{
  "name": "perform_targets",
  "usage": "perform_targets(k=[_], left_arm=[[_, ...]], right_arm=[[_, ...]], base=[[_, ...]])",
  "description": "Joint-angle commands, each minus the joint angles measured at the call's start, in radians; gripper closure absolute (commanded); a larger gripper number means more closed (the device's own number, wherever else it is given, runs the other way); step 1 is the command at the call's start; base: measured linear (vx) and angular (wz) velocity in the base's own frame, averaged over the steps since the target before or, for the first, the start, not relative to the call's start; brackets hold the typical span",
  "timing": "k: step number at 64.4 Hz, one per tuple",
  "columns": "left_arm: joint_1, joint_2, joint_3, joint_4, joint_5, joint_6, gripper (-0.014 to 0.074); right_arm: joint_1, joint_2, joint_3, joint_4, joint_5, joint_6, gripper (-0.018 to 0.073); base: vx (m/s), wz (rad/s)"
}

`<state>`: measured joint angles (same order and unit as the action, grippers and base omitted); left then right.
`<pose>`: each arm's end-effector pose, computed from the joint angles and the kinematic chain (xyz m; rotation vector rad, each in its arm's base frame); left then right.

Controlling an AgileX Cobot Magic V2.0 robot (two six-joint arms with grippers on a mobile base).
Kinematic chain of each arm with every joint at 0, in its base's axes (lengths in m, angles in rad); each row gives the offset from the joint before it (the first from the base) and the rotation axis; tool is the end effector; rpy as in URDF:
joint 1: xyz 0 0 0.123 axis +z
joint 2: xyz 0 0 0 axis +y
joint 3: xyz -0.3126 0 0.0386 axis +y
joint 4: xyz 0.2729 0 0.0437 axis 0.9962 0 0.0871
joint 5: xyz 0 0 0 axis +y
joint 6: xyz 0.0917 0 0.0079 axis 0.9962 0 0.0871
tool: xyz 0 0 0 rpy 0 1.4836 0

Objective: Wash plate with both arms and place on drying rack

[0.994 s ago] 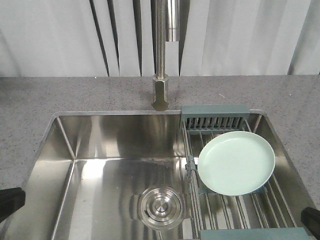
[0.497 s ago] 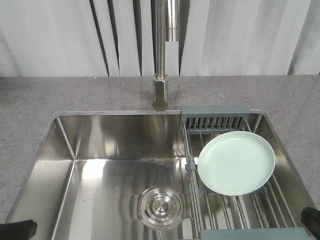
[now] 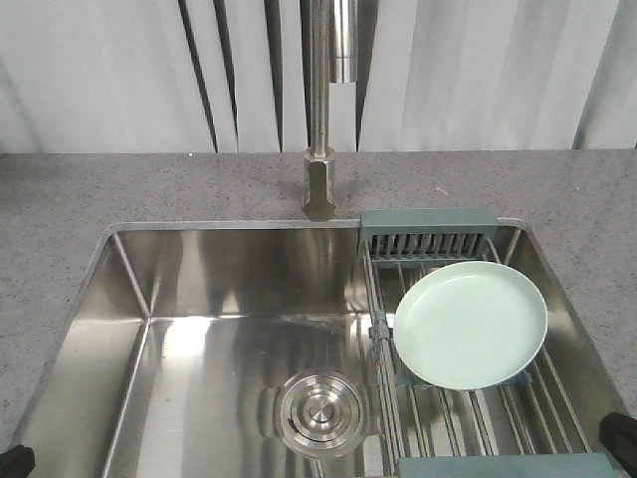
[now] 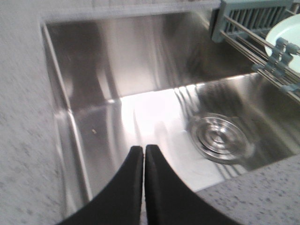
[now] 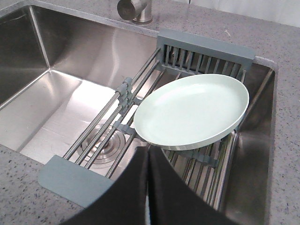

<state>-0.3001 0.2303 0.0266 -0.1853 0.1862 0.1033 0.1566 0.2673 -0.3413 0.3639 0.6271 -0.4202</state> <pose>0.0619 -0.0225 0.1730 0.2363 1.9194 -0.2864 0.0555 0.0283 0.2686 -0.4099 1.9599 0.2336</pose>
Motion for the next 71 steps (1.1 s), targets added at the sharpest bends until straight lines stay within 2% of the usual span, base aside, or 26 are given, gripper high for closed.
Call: perform_targets(k=[1, 6, 13, 20, 30, 37, 46, 54, 61, 71], left_arm=[[0.001, -0.053, 0.023, 0.144, -0.079, -0.032, 0.0602], [0.001, -0.119, 0.023, 0.185, -0.084, -0.03, 0.0602], [0.017, -0.209, 0.023, 0.2, -0.078, -0.026, 0.0602], [0.076, -0.264, 0.023, 0.207, -0.073, -0.026, 0.0602], [0.202, -0.259, 0.023, 0.206, -0.071, -0.035, 0.0602], [0.279, -0.259, 0.023, 0.206, -0.082, -0.09, 0.0602], [0.333, -0.259, 0.023, 0.206, -0.087, -0.139, 0.0602], [0.351, -0.259, 0.023, 0.206, -0.089, -0.142, 0.0602], [0.351, -0.259, 0.023, 0.206, -0.09, -0.195, 0.0602], [0.351, -0.259, 0.023, 0.206, -0.085, -0.206, 0.0602]], right_arm=[[-0.003, 0.01, -0.029, 0.007, -0.059, -0.002, 0.0565], [-0.003, 0.01, -0.029, 0.007, -0.059, -0.002, 0.0565], [-0.003, 0.01, -0.029, 0.007, -0.059, -0.002, 0.0565], [-0.003, 0.01, -0.029, 0.007, -0.059, -0.002, 0.0565], [-0.003, 0.01, -0.029, 0.007, -0.059, -0.002, 0.0565], [-0.003, 0.01, -0.029, 0.007, -0.059, -0.002, 0.0565], [-0.003, 0.01, -0.029, 0.008, -0.057, -0.002, 0.0565], [-0.003, 0.01, -0.029, 0.008, -0.057, -0.002, 0.0565], [-0.003, 0.01, -0.029, 0.008, -0.057, -0.002, 0.0565], [-0.003, 0.01, -0.029, 0.008, -0.057, -0.002, 0.0565]], base=[[0.0, 0.0], [0.0, 0.0], [0.0, 0.0], [0.0, 0.0], [0.0, 0.0], [0.0, 0.0], [0.0, 0.0], [0.0, 0.0], [0.0, 0.0], [0.0, 0.0]])
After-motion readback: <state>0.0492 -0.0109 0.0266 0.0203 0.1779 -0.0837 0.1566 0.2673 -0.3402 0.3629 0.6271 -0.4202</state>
